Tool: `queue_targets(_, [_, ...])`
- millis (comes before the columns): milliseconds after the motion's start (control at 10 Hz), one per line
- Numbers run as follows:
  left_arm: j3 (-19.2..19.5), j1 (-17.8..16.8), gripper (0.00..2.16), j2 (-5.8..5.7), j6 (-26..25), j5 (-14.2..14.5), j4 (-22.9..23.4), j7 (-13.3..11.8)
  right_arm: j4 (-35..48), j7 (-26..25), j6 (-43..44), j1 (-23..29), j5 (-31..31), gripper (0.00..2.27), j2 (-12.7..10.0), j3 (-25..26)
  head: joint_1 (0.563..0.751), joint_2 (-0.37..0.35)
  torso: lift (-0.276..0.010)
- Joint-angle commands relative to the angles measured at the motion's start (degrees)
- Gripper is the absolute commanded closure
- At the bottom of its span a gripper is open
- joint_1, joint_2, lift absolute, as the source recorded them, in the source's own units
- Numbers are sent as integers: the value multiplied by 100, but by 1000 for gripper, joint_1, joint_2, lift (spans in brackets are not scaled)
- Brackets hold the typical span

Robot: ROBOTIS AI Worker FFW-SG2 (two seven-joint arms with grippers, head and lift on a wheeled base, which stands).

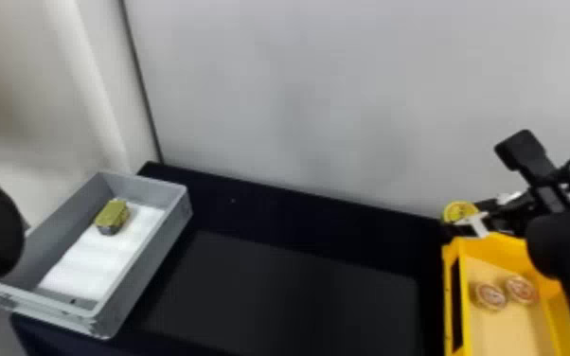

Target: Pick up the round yellow can and place it in the yellow rectangular box

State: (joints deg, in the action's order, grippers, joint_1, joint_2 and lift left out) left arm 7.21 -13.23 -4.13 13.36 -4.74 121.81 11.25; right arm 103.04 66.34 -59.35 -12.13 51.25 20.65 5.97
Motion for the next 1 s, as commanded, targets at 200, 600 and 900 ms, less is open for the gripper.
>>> queue_targets(200, [-8, -4, 82, 0, -9, 0, 10, -9, -161, -65, 9, 255, 125, 785, 88, 616, 694, -78, 0])
queue_targets(600, [0, -4, 82, 0, -9, 0, 19, -9, -486, -135, 79, 475, 151, 785, 18, 1029, 694, -78, 0])
queue_targets(900, [9, -4, 82, 8, -9, 0, 27, -9, -855, -206, 202, 527, 151, 785, -35, 1205, 694, -78, 0])
